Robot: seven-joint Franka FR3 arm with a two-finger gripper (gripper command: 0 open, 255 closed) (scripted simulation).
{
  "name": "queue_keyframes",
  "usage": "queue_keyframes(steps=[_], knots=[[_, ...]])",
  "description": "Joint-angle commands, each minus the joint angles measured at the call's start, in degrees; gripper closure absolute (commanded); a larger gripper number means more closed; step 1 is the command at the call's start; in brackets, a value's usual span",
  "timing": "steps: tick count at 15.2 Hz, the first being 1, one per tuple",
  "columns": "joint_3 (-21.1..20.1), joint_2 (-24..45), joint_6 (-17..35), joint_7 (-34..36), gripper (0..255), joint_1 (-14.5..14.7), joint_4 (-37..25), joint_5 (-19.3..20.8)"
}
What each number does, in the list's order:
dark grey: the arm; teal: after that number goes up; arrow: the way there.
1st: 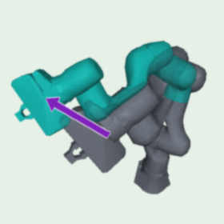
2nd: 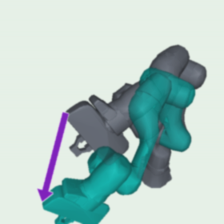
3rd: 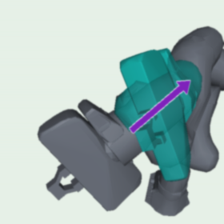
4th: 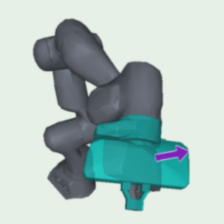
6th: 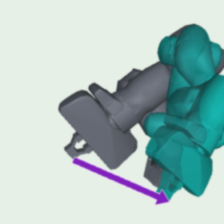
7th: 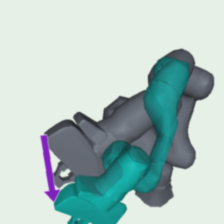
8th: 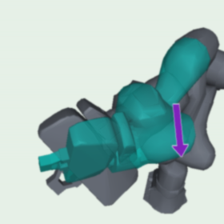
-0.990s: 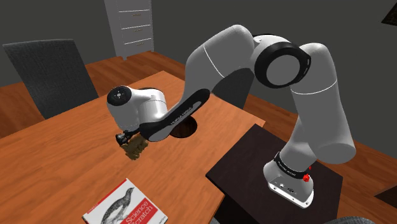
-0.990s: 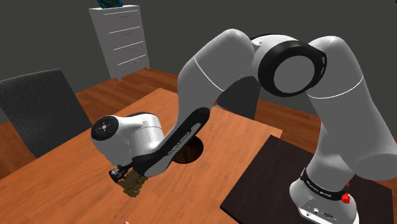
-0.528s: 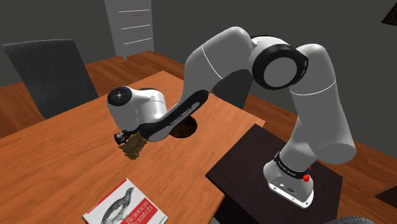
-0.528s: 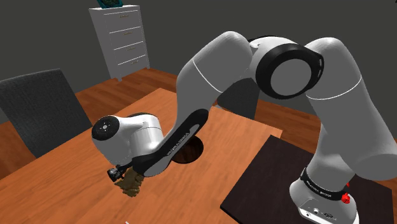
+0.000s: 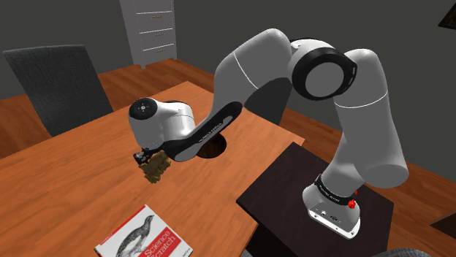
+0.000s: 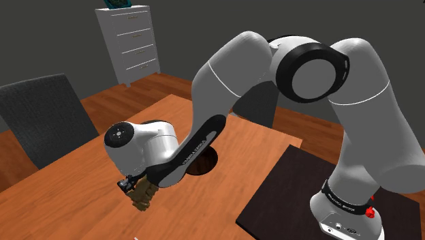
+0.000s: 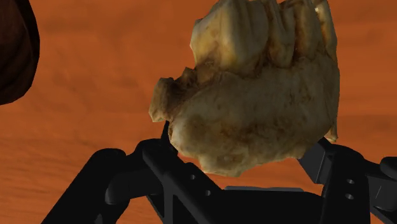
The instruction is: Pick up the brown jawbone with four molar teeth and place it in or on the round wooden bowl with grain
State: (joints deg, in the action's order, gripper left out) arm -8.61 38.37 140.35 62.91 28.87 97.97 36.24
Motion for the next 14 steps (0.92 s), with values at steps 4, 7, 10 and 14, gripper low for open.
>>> queue_keyframes(steps=[4, 7, 10, 14], knots=[[0.05, 1.60, -2.69, -0.35, 255, -0.20, 0.94, 0.14], [0.25, 0.66, 0.24, -0.20, 0, 0.30, -1.06, -0.02], [-7.28, -8.54, 22.06, -17.61, 0, -11.91, 17.15, 0.44], [-39.66, -5.21, 35.31, -56.82, 0, -50.90, 31.21, -5.99]])
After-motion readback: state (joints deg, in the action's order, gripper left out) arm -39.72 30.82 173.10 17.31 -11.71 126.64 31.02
